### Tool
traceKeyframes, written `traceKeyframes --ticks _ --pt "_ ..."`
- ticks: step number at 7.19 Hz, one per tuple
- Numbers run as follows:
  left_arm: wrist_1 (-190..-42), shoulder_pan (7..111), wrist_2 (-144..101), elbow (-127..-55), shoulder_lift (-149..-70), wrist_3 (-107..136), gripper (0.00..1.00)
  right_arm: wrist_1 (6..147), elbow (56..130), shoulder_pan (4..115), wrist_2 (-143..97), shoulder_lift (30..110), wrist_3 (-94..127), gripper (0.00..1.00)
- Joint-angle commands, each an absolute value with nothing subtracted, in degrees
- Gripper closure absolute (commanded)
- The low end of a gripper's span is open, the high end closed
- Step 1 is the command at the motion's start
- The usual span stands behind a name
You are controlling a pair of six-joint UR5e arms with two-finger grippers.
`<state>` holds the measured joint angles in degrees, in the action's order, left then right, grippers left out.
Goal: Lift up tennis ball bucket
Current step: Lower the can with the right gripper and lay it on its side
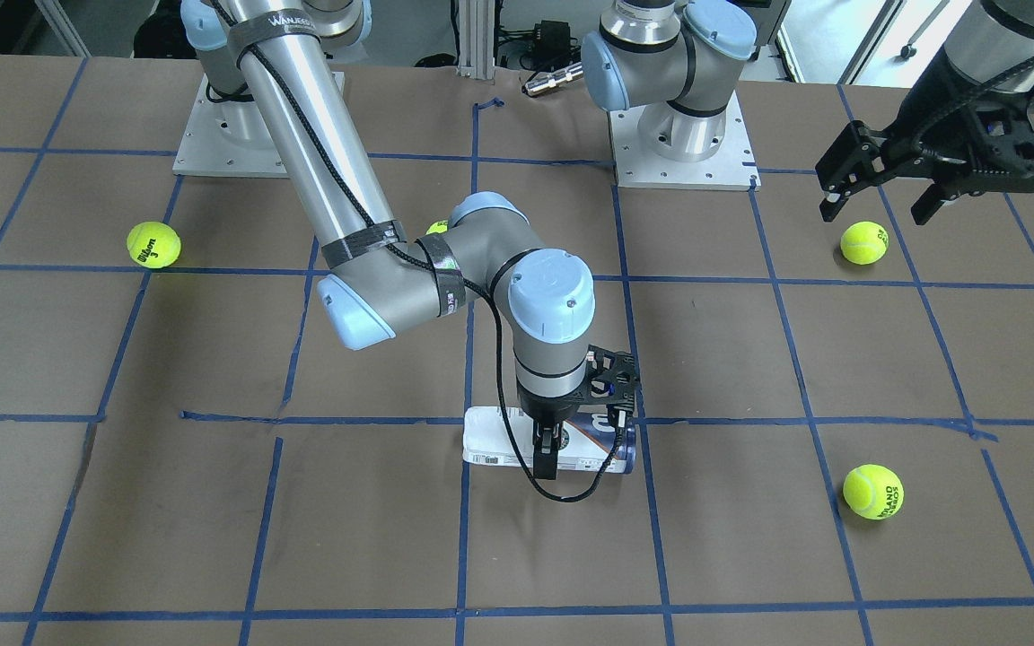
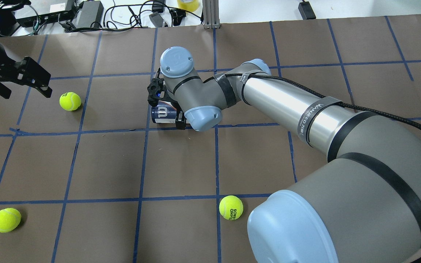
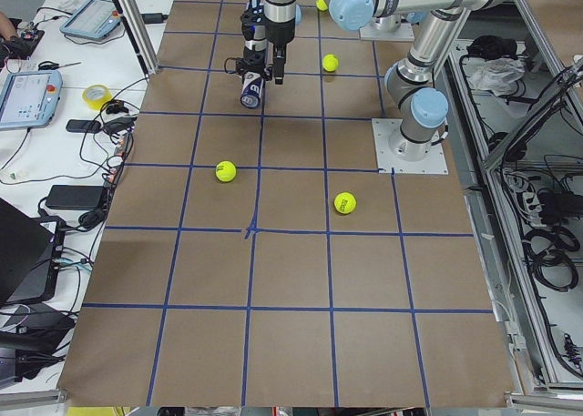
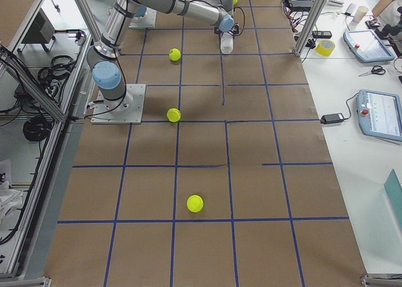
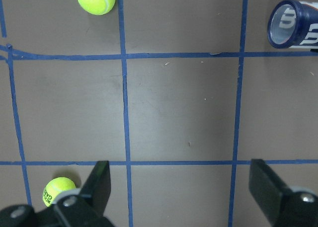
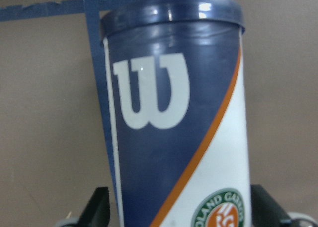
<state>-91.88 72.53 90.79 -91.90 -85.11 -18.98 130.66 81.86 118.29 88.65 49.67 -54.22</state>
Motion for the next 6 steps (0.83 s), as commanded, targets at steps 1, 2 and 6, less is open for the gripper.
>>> traceKeyframes --ticks 1,2,6 --pt "-91.8 72.1 90.8 -92.0 -85.2 -20.0 0.00 130.1 81.4 118.4 88.9 50.3 -54.1 0.00" --pt "-91.8 72.0 90.9 -92.0 -85.2 -20.1 0.00 129.9 81.4 118.3 88.5 52.3 -54.1 0.00" --pt "-91.8 72.0 90.0 -92.1 -85.8 -20.1 0.00 115.9 81.4 114.3 87.6 65.7 -53.9 0.00"
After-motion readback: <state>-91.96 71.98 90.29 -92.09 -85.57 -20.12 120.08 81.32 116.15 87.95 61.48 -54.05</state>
